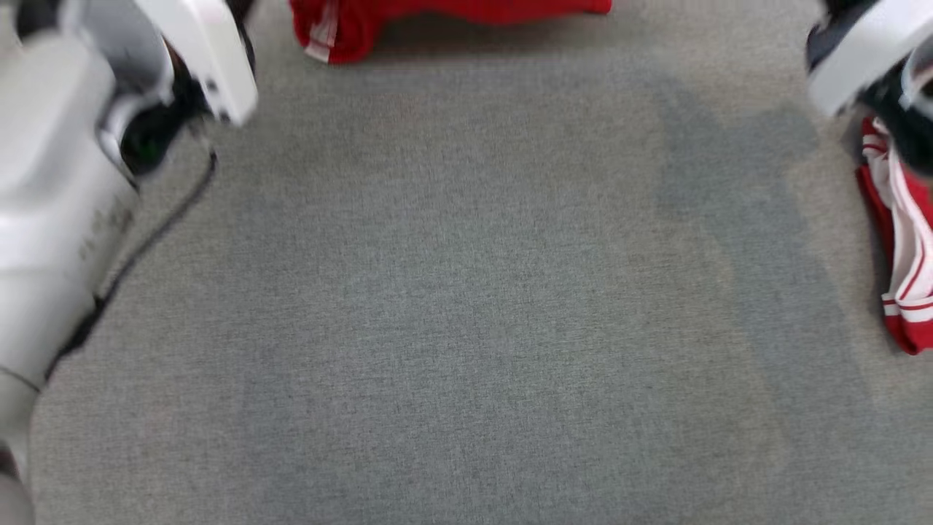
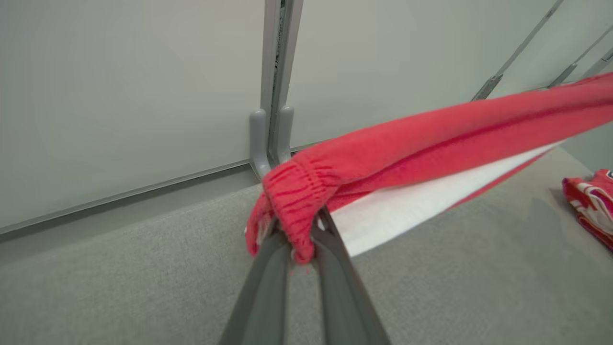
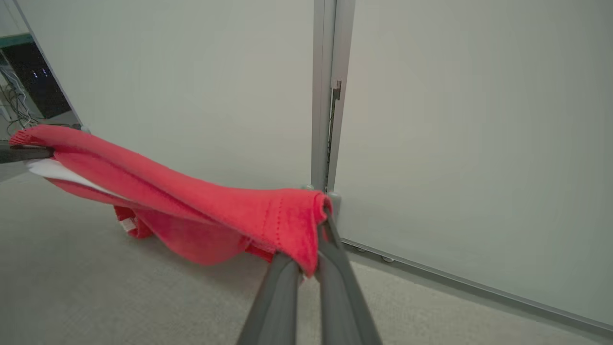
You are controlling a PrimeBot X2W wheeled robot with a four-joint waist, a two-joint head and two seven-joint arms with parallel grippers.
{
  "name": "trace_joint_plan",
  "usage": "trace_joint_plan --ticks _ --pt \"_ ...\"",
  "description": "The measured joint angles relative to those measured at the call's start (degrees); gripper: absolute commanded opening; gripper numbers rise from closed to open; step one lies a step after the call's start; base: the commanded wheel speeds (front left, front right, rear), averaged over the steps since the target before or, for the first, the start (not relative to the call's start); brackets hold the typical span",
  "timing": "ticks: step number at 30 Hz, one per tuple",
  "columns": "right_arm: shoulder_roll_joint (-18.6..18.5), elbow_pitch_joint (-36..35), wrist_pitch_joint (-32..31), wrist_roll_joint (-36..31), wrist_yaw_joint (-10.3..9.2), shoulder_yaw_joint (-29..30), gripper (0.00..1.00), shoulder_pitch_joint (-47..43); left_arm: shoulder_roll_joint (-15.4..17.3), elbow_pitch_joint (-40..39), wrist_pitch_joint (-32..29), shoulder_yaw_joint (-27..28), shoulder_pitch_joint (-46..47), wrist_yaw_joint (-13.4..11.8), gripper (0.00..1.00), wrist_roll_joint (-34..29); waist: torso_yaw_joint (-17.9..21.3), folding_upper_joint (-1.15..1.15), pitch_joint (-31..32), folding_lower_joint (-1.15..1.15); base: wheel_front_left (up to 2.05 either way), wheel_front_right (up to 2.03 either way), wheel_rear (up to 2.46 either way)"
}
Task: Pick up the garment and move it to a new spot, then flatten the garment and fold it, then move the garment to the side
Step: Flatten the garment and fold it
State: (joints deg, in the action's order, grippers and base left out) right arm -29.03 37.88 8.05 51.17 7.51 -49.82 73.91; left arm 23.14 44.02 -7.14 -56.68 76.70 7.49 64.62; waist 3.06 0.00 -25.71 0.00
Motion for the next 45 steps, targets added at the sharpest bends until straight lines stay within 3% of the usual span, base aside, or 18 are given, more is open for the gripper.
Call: trace_joint_plan --ticks 8,18,25,32,34,39,45 --pt "-2.54 -3.43 -4.68 4.82 0.0 -5.42 0.0 -14.79 1.11 -3.98 -6.81 -3.41 -16.34 0.0 0.0 9.78 0.24 0.0 8.93 0.0 0.0 0.0 0.0" --pt "-7.72 -12.82 -16.4 10.93 0.01 -7.31 0.0 -30.95 6.27 -12.77 -15.35 -9.54 -31.45 -0.04 0.0 14.02 0.64 0.0 22.31 0.0 0.0 0.0 0.0" --pt "-14.32 -24.4 -22.07 11.25 0.01 -3.81 0.0 -41.88 13.59 -28.63 -23.19 -12.83 -38.86 -3.11 0.0 17.36 0.64 0.0 27.97 0.0 0.0 0.0 0.0" --pt "-19.56 -33.35 -31.19 10.28 0.09 6.0 0.0 -54.21 20.76 -43.22 -29.07 -13.92 -41.58 -7.59 0.0 19.74 -0.64 0.0 28.19 0.0 0.0 0.0 0.0" --pt "-19.11 -35.67 -35.22 8.78 0.18 11.65 0.0 -56.72 21.51 -45.4 -31.6 -13.93 -41.08 -8.98 0.0 20.56 -1.16 0.0 27.57 0.0 0.0 0.0 0.0" --pt "-14.54 -38.19 -44.21 5.75 0.15 18.93 0.0 -56.49 21.38 -44.45 -39.07 -13.36 -37.03 -9.54 0.0 24.55 -2.07 0.0 25.5 0.0 0.0 0.0 0.0" --pt "-7.94 -36.54 -55.36 1.86 0.04 24.27 0.0 -48.41 17.7 -38.46 -45.93 -10.74 -29.77 -9.93 0.0 28.69 -3.21 0.0 20.46 0.0 0.0 0.0 0.0"
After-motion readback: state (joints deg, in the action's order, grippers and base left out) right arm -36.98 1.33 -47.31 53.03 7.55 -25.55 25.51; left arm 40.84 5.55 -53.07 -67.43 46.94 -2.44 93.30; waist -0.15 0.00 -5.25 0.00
